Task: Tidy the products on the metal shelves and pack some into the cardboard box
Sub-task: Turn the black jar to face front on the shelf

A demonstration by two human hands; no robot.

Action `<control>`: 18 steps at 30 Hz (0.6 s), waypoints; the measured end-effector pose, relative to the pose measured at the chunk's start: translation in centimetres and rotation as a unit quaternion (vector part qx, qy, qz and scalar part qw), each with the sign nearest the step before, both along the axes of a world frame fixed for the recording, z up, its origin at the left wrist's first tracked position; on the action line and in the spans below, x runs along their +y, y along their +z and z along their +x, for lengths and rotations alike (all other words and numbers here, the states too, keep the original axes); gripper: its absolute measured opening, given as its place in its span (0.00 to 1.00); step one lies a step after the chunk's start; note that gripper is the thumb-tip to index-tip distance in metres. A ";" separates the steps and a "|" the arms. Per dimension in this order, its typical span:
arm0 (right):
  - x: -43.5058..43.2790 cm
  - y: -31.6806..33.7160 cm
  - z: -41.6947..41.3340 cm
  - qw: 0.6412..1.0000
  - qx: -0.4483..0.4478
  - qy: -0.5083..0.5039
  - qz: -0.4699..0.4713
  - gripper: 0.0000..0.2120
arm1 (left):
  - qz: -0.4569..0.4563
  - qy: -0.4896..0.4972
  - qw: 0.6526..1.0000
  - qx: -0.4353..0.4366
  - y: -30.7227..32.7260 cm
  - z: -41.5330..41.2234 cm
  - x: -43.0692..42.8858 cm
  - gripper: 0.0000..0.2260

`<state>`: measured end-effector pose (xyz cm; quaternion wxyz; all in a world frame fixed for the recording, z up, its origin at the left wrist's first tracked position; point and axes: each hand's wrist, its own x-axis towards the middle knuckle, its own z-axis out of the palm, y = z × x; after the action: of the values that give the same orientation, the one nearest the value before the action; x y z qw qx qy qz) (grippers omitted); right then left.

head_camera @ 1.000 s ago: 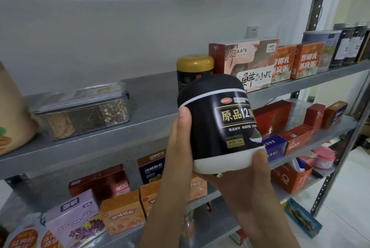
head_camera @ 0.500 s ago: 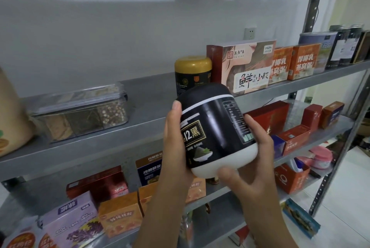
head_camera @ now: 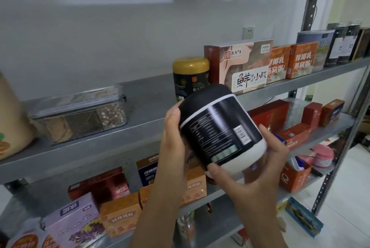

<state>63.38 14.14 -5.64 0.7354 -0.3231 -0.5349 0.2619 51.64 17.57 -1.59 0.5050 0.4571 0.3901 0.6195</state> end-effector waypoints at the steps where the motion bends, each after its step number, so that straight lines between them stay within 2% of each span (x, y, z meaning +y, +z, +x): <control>1: 0.3 -0.5 0.0 0.995 -0.070 -0.058 0.048 0.46 | -0.004 -0.015 1.000 -0.019 0.0 0.1 -0.4 0.37; 3: 0.6 -0.9 -0.1 0.972 -0.166 -0.120 0.115 0.44 | -0.023 -0.019 0.998 -0.060 0.0 0.2 -0.7 0.44; 5: 0.7 -0.7 -0.3 0.963 -0.192 -0.121 0.143 0.42 | -0.034 -0.004 0.994 -0.099 0.0 0.3 -0.6 0.49; 7: 0.8 -0.3 -0.3 0.963 -0.205 -0.088 0.155 0.41 | -0.012 0.011 0.990 -0.140 0.1 0.4 -0.8 0.46; 9: 0.5 0.1 -0.2 0.981 -0.154 -0.003 0.119 0.42 | 0.023 0.000 0.983 -0.180 0.2 0.5 -0.9 0.37; 11: -0.2 0.7 -0.4 0.988 -0.033 0.147 0.035 0.48 | 0.036 -0.011 0.979 -0.200 0.3 0.3 -0.9 0.32; 12: -0.5 0.7 -0.6 0.976 0.018 0.216 -0.005 0.49 | 0.041 -0.010 0.980 -0.194 0.2 0.1 -0.8 0.31; 14: -0.8 0.3 -0.8 0.963 0.060 0.260 -0.033 0.45 | 0.049 -0.020 0.988 -0.146 0.2 -0.3 -0.7 0.32; 16: -1.1 0.1 -1.5 0.974 0.057 0.218 -0.009 0.46 | 0.046 -0.022 0.995 -0.080 0.5 -0.7 -0.9 0.33; 18: -0.8 -0.4 -1.8 0.993 0.004 0.111 0.044 0.49 | 0.050 -0.022 0.998 -0.029 0.8 -1.4 -0.7 0.30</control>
<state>61.58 13.29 -6.00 0.7175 -0.2279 -0.5753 0.3198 50.22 16.82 -0.81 0.5060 0.4718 0.3335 0.6404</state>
